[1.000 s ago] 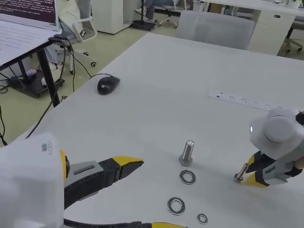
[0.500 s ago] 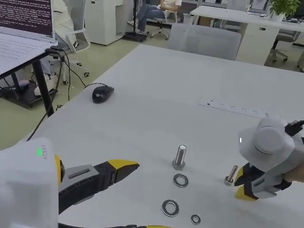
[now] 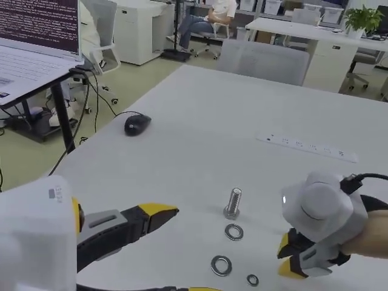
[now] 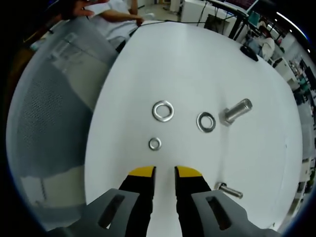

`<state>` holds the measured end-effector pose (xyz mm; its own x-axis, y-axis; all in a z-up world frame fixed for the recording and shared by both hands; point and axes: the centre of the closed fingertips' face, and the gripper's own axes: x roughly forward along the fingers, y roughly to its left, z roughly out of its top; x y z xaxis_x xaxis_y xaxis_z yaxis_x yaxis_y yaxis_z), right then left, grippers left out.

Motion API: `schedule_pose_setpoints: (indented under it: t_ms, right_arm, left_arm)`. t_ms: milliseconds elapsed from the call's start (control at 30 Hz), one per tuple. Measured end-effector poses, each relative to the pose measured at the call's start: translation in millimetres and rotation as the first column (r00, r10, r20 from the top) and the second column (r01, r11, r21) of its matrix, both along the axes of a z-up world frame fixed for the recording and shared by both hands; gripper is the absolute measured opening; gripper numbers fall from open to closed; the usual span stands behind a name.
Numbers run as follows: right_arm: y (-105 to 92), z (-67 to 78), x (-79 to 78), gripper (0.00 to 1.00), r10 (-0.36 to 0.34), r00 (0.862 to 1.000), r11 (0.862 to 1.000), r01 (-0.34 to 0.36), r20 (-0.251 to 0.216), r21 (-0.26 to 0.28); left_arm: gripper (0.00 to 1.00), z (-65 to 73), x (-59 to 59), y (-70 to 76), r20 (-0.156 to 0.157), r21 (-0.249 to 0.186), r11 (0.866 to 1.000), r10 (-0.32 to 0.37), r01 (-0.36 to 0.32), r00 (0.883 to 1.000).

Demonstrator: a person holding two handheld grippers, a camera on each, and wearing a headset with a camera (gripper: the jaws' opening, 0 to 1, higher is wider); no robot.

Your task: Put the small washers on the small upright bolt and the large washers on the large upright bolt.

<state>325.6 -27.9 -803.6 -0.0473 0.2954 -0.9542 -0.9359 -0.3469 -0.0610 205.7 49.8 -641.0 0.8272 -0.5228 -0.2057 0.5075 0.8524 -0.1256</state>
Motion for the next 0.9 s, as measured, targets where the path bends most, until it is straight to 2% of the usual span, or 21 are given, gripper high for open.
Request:
schedule_pose_setpoints:
  t_ms: [200,500,900]
  right_arm:
    - [6.5,-7.0,-12.6,0.17,0.036,0.999,0.999,-0.036,-0.008,-0.015]
    - [16.6,-13.7,-19.9,0.18,0.065,0.998,0.998,-0.065,-0.015,-0.025]
    - [21.5,-22.2,-22.7,0.19,0.066,0.997,0.997,-0.067,-0.038,-0.029]
  left_arm:
    - [0.69,1.4,-0.7,1.3,0.010,0.004,1.000,-0.003,0.003,1.000]
    - [0.69,3.6,-0.3,5.0,0.016,0.015,1.000,0.001,-0.002,1.000]
    - [0.69,-4.5,4.3,6.8,-0.008,0.025,1.000,-0.001,0.001,1.000]
